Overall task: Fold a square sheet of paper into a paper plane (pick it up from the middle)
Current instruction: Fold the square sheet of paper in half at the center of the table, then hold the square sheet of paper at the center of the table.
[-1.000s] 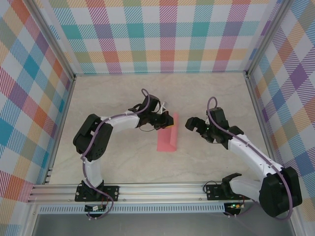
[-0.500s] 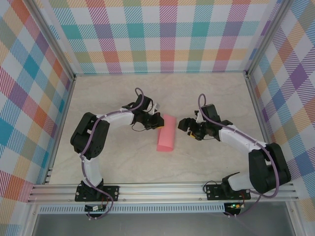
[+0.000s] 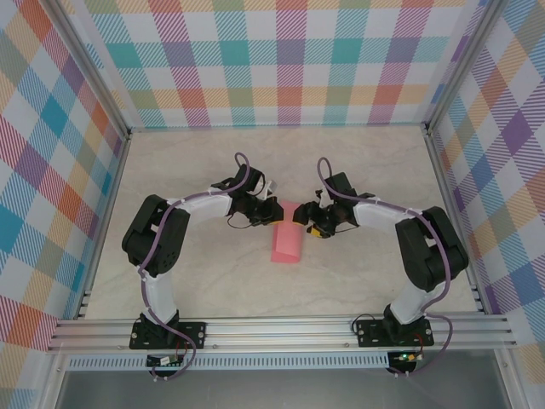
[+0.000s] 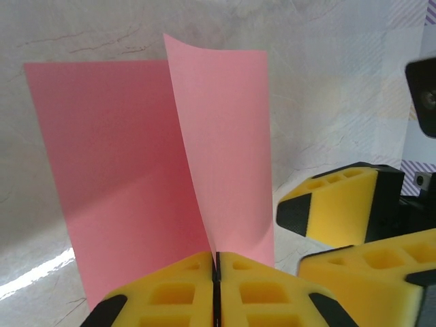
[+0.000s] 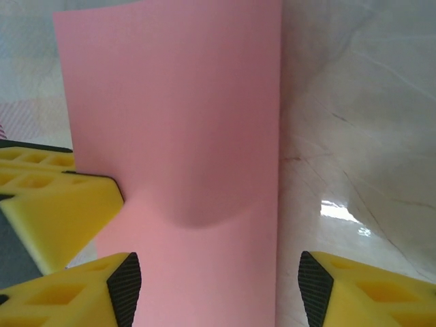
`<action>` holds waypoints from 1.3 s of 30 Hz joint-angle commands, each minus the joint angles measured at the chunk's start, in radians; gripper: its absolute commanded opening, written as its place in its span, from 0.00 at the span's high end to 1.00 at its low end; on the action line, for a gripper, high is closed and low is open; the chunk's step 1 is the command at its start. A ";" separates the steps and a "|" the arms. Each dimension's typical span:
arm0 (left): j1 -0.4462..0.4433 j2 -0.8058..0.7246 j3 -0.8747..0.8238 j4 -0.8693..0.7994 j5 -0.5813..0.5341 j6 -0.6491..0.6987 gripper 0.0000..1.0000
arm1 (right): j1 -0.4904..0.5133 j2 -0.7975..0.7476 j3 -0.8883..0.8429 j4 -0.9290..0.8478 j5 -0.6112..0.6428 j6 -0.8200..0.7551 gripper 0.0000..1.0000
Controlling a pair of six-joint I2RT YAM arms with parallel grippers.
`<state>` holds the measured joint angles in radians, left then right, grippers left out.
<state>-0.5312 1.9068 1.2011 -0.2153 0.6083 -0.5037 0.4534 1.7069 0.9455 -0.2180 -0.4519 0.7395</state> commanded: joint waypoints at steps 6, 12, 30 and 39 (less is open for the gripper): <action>0.006 -0.008 -0.005 -0.004 -0.009 0.005 0.90 | 0.028 0.074 0.064 -0.076 0.022 -0.048 0.38; 0.005 -0.020 -0.013 -0.015 -0.049 0.002 0.79 | 0.033 0.100 0.070 -0.084 0.030 -0.053 0.40; 0.005 -0.288 -0.193 -0.044 -0.348 -0.091 0.56 | 0.064 0.151 0.144 -0.159 0.106 -0.051 0.35; 0.005 -0.294 -0.210 -0.032 -0.353 -0.112 0.58 | 0.098 0.203 0.227 -0.285 0.200 -0.070 0.32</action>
<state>-0.5312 1.6314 1.0042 -0.2379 0.2749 -0.5972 0.5392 1.8687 1.1496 -0.4675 -0.3065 0.7116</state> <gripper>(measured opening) 0.424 0.681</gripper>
